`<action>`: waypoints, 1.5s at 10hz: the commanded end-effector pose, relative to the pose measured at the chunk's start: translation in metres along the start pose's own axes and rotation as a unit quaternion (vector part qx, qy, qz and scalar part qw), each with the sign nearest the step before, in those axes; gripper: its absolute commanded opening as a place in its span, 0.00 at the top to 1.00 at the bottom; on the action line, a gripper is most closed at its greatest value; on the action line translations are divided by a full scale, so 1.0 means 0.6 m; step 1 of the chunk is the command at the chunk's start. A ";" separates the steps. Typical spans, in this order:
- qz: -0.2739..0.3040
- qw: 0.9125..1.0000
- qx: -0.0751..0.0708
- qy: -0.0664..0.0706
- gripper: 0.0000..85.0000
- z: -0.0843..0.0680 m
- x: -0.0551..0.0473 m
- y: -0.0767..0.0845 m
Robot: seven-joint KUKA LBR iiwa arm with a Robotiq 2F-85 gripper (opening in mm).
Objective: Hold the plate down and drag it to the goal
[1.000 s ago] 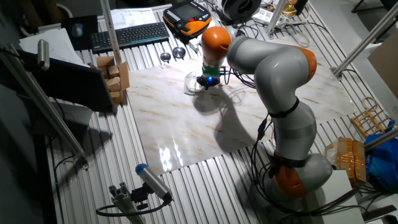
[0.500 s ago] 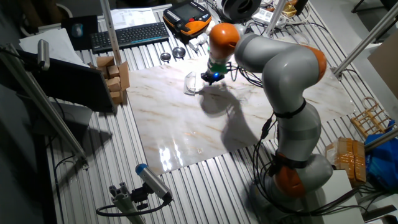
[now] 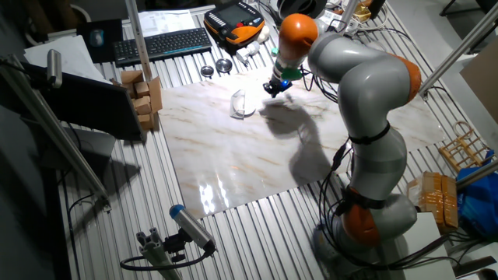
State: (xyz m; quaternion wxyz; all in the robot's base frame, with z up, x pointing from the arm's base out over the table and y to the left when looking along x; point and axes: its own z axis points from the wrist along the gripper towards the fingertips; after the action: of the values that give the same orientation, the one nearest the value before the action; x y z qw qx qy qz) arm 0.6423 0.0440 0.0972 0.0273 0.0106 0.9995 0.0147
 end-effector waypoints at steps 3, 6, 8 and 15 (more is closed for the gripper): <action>-0.041 0.999 0.006 -0.005 1.00 -0.006 0.005 -0.002; -0.045 0.999 0.004 -0.011 1.00 -0.026 0.016 -0.008; -0.033 0.999 0.006 -0.003 1.00 -0.049 0.020 -0.006; -0.034 0.999 -0.001 0.005 1.00 -0.070 0.032 -0.012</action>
State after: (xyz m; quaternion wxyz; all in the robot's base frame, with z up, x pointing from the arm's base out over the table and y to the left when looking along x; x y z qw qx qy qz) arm 0.6205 0.0357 0.1378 0.0229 -0.0247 0.9993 0.0152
